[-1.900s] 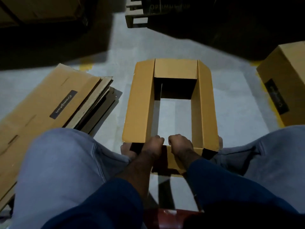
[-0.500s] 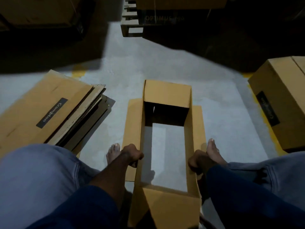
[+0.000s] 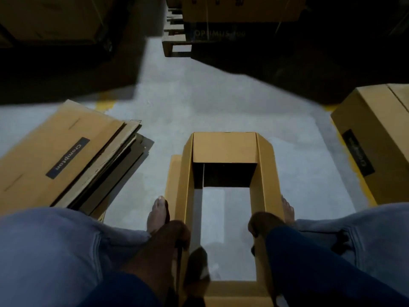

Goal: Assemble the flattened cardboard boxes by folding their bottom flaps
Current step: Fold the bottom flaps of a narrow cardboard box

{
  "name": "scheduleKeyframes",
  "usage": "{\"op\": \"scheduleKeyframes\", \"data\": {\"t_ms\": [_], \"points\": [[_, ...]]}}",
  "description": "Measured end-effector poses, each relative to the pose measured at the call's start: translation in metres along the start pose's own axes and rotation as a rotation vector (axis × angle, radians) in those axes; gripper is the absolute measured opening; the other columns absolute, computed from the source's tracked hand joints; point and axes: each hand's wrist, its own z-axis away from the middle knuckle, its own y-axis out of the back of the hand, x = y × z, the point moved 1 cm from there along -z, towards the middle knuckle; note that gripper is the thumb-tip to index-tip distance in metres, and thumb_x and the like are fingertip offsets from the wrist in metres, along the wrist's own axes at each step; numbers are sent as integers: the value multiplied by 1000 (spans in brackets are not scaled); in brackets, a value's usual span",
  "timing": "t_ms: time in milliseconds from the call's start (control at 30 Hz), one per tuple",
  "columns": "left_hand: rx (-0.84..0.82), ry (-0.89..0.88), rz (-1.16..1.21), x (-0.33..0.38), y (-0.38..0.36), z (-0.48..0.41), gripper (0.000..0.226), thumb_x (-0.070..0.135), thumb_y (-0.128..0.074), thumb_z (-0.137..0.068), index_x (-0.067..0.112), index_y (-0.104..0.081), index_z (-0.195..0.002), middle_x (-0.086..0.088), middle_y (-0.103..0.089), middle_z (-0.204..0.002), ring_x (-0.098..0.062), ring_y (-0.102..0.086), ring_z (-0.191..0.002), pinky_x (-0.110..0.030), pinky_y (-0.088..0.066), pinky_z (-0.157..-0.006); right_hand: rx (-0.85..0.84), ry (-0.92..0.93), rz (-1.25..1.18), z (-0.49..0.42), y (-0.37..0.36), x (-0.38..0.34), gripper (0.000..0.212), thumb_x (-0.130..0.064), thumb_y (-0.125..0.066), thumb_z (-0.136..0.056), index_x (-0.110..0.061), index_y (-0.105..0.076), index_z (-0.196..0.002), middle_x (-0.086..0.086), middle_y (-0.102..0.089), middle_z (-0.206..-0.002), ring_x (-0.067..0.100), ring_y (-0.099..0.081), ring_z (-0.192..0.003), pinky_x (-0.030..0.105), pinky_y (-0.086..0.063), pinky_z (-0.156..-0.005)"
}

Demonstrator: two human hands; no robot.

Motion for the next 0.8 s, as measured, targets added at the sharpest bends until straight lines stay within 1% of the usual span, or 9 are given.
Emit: {"op": "scheduleKeyframes", "data": {"t_ms": [67, 133, 200, 233, 300, 367, 467, 667, 800], "points": [[114, 47, 60, 19, 1, 9, 142, 69, -92, -35, 15, -34, -153, -7, -46, -149, -26, -51, -129, -41, -47, -106, -236, 39, 218, 51, 41, -78, 53, -45, -73, -89, -19, -56, -132, 1, -60, -130, 13, -60, -111, 26, -52, -88], [145, -17, 22, 78, 44, 55, 111, 86, -75, -49, 16, -54, -132, -6, -55, -139, -26, -56, -120, -42, -49, -102, -327, 74, 415, 73, 59, -148, 39, -31, -54, -100, -13, -62, -133, 9, -61, -134, 25, -60, -120, 37, -49, -87], [208, -99, -128, 144, 95, 91, 48, 47, -68, -87, 19, -54, -123, -7, -56, -128, -28, -58, -116, -39, -49, -94, -247, 193, 436, 73, 73, -194, 36, -28, -52, -97, -11, -66, -125, 9, -67, -124, 28, -65, -111, 37, -51, -85], [273, -188, -168, 169, 115, 100, 37, 30, -63, -91, 18, -51, -124, -9, -55, -125, -30, -59, -114, -39, -49, -90, -183, 258, 390, 68, 78, -205, 34, -29, -54, -95, -12, -67, -122, 9, -67, -122, 28, -65, -109, 37, -51, -83], [353, -313, -248, 207, 137, 95, 35, 22, -58, -92, 16, -47, -124, -12, -55, -122, -32, -58, -109, -40, -48, -86, -133, 321, 308, 54, 84, -215, 38, -29, -57, -95, -14, -60, -129, 11, -59, -134, 31, -57, -122, 42, -49, -90], [412, -379, -230, 217, 143, 77, 37, 22, -59, -91, 16, -46, -125, -11, -55, -122, -32, -58, -107, -41, -48, -86, -64, 355, 268, 38, 83, -215, 60, -30, -60, -95, -16, -41, -150, 15, -32, -160, 35, -27, -149, 50, -36, -113], [487, -409, -161, 216, 147, 59, 37, 20, -62, -88, 16, -49, -122, -12, -56, -120, -33, -57, -107, -43, -50, -87, 167, 386, 305, 23, 73, -199, 84, -29, -61, -94, -18, -13, -162, 15, 6, -170, 37, 9, -156, 58, -13, -123], [581, -448, -122, 192, 130, 38, 45, 29, -68, -87, 16, -49, -126, -12, -52, -129, -31, -52, -113, -47, -49, -92, 297, 498, 385, -14, 89, -187, 103, -19, -73, -89, -21, -2, -163, 20, 13, -169, 37, 10, -157, 58, -9, -125], [660, -512, -141, 194, 127, 33, 53, 29, -68, -87, 14, -48, -134, -16, -48, -138, -34, -51, -120, -48, -47, -95, 405, 634, 412, -40, 113, -192, 104, -17, -80, -79, -22, -17, -162, 20, -5, -170, 36, -3, -157, 56, -11, -125]]}}
